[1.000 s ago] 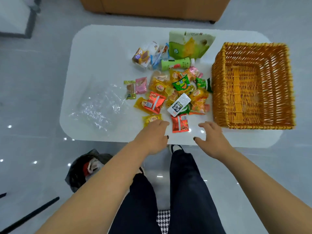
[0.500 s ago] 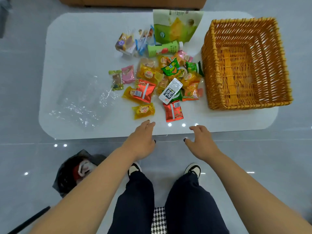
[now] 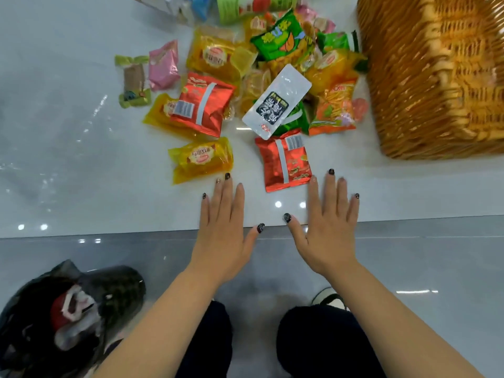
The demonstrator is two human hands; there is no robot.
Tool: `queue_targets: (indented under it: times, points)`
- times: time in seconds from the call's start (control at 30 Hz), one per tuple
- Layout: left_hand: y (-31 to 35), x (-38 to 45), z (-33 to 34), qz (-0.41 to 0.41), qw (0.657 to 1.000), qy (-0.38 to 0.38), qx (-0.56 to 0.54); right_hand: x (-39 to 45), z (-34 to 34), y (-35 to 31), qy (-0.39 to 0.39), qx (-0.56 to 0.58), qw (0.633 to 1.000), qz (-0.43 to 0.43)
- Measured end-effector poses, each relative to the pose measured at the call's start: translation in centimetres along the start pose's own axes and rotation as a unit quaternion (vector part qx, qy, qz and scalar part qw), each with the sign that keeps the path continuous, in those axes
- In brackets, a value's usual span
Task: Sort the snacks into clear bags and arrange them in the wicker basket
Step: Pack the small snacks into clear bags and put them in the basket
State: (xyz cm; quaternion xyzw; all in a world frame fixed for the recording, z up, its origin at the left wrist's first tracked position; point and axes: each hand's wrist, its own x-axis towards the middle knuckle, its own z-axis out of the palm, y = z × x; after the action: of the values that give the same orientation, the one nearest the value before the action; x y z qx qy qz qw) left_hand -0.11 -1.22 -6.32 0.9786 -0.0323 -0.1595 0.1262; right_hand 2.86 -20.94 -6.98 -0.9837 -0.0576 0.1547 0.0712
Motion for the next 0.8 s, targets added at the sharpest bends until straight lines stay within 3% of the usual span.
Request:
queue_targets:
  times: [0.17,0.27,0.5,0.67,0.8]
  points:
    - [-0.4,0.2,2.8,0.008,0.994,0.089,0.061,0.1,1.4,0.4,0.078,0.002,0.997,-0.018]
    - [-0.4,0.4,3.2,-0.002,0.992,0.103,0.075,0.2,1.9,0.4,0.092,-0.009,0.996,-0.019]
    - [-1.1,0.1,3.0,0.021,0.991,0.119,0.052,0.0,1.2,0.8,0.052,-0.015,0.998,-0.023]
    - [0.2,-1.5,2.7,-0.027,0.993,0.08,0.077,-0.6,-0.2,1.9,0.007,-0.03,0.998,-0.052]
    - [0.8,-3.2,2.3,-0.017,0.995,0.067,0.075,-2.1,-1.0,3.0,-0.007,-0.024,0.996,-0.088]
